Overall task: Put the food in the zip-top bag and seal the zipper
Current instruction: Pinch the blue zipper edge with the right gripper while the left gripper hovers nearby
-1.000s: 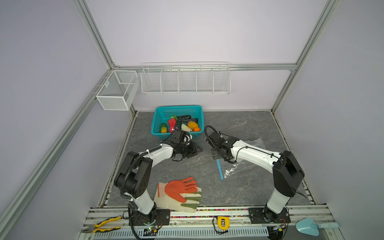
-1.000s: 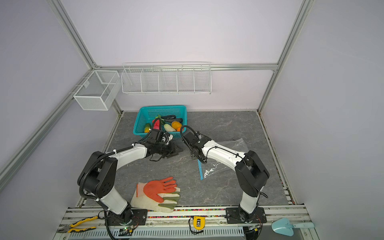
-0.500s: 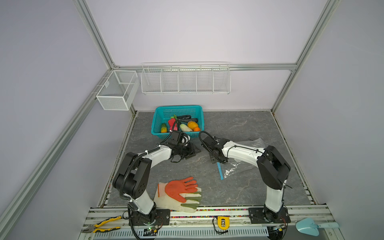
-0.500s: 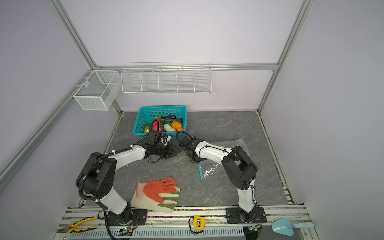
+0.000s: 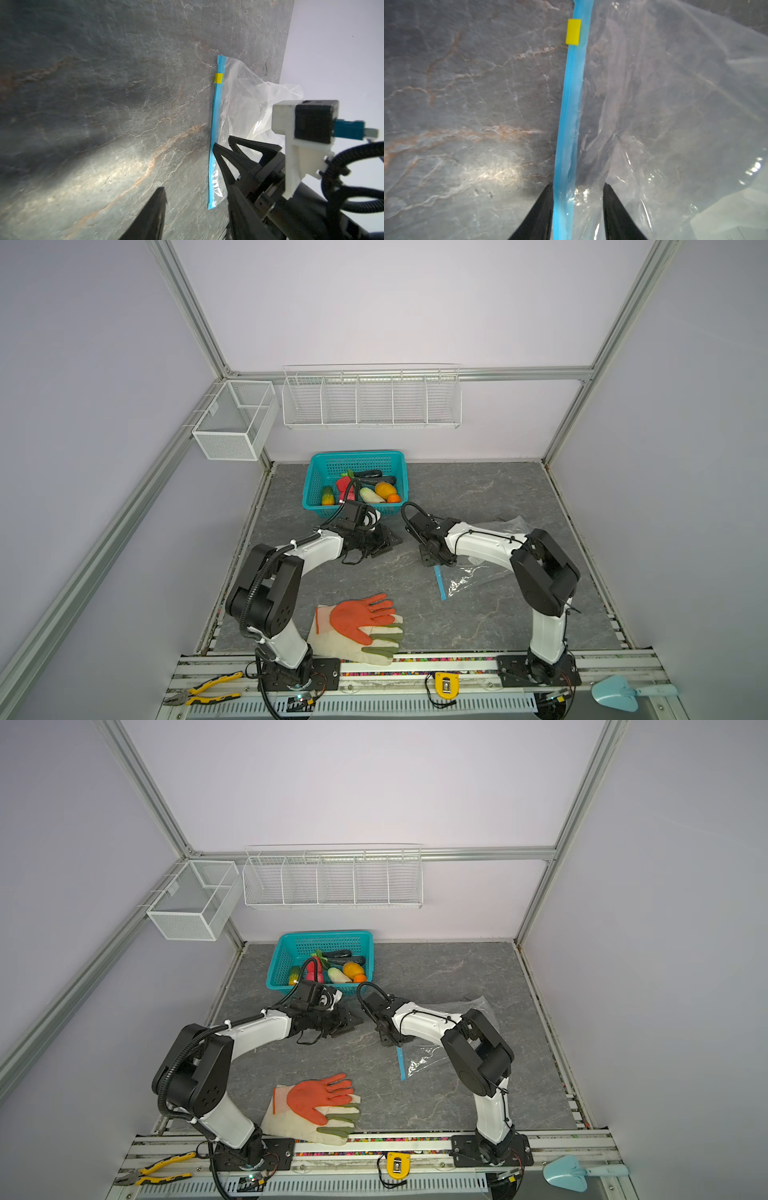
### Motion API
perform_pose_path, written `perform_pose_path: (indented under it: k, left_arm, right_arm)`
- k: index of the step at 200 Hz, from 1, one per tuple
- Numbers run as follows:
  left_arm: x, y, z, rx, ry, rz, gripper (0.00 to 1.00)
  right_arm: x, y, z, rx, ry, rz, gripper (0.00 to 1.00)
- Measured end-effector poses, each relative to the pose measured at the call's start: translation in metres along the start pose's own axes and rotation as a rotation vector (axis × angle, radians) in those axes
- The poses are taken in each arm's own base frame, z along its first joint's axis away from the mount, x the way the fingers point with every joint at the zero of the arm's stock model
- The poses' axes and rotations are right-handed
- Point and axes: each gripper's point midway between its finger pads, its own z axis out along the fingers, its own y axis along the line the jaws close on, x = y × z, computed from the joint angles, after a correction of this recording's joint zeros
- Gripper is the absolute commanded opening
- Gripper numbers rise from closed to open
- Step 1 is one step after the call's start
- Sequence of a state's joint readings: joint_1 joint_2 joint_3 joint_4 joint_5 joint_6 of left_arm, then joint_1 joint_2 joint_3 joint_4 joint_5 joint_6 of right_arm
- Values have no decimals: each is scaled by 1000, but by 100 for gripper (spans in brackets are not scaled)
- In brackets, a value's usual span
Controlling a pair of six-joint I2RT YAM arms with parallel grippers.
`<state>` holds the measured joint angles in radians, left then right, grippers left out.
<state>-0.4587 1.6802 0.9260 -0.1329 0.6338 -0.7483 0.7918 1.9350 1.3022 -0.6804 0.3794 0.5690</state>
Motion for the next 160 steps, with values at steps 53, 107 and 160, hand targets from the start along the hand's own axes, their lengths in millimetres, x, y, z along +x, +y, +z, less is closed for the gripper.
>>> perform_pose_path:
  k: [53, 107, 160]
  left_arm:
    - [1, 3, 3, -4, 8, -7, 48]
    - [1, 4, 3, -6, 10, -8, 48]
    - [2, 6, 5, -10, 14, -12, 48]
  right_arm:
    - [-1, 2, 10, -34, 5, 29, 36]
    - [-6, 6, 13, -80, -8, 56, 23]
    - [-7, 8, 12, -106, -10, 63, 16]
